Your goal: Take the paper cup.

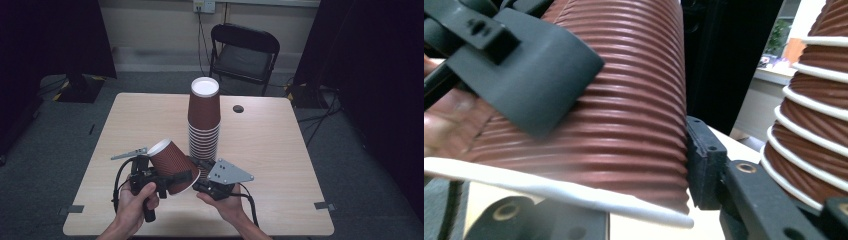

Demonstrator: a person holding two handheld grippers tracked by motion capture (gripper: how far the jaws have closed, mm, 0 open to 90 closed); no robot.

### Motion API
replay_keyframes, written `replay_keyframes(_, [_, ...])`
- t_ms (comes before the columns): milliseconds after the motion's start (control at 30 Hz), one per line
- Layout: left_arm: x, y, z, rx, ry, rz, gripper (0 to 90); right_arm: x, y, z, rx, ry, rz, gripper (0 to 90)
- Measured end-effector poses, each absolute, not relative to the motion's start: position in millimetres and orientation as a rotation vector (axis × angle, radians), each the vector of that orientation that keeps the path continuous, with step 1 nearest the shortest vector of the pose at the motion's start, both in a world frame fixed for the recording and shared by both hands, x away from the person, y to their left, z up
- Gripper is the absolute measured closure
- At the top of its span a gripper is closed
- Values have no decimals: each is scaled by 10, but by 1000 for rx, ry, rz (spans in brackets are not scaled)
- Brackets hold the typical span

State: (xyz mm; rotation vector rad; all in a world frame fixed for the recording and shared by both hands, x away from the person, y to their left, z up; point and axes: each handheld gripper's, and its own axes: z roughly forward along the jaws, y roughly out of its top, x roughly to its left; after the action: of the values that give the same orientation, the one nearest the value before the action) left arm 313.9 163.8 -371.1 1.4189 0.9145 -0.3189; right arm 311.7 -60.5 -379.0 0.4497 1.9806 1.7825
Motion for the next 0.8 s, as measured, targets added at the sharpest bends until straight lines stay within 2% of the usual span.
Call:
replay_keyframes(200, [3160,1615,-3752,1377,881,-352,102,3103,-634,-3788,478,1947,1764,788])
replay_keyframes(333, [3164,1614,-3750,1365,839,-313,92,3102,-649,-3781,502,1932,1765,834])
replay_keyframes(800, [3257,1711,-3738,1392,833,-301,63,3122,-654,-3794,521,1970,1751,856])
